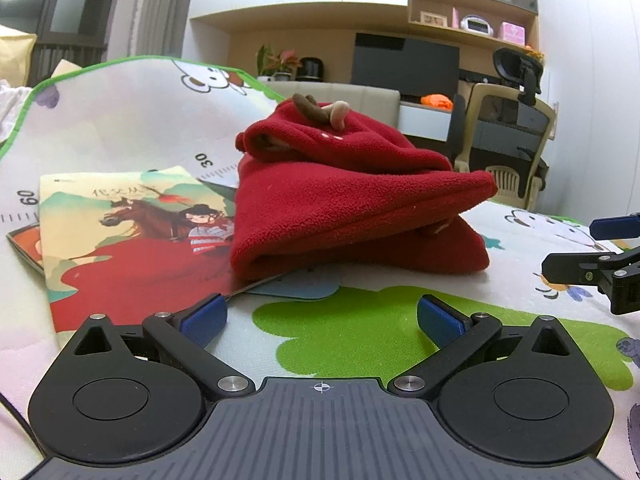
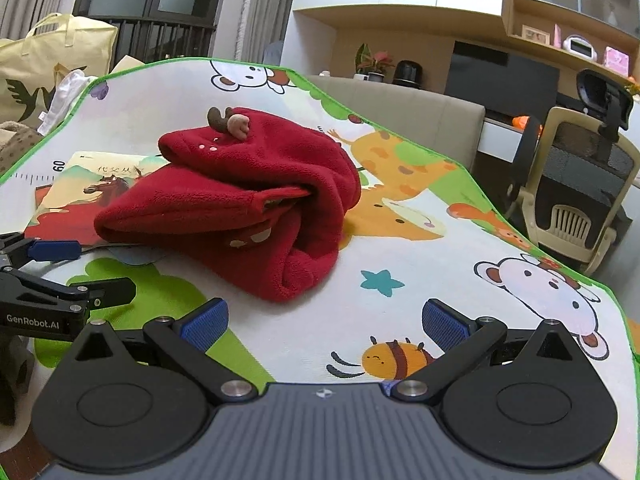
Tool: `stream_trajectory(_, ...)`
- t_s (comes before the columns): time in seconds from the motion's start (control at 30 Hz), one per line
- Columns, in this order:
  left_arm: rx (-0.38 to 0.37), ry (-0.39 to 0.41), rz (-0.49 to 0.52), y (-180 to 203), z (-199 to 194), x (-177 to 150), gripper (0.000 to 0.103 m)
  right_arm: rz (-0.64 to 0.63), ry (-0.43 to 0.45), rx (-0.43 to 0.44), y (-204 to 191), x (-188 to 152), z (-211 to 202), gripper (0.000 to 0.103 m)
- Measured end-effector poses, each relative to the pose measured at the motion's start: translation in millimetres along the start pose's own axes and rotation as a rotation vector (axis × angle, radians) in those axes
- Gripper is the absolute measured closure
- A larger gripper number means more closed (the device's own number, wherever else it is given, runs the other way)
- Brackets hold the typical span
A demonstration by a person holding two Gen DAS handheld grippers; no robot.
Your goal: Fold clothes
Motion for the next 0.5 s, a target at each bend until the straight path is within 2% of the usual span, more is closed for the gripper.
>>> stream_trajectory(0.5,-0.004,0.001,-0.006,1.2,-0.9,-0.2,0.0,-0.008,-0.02,-0.001,-1.1,-0.7,2.8,0.0)
Point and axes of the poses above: each gripper's, at about its wrist camera, not at the fingertips, and z roughly the way its jaws point, y to its right, x to its top, the point moved 4 cm from there along z, roughly the way its jaws point, and after that the axes turned 4 degrees about z, right-handed, at the moved point
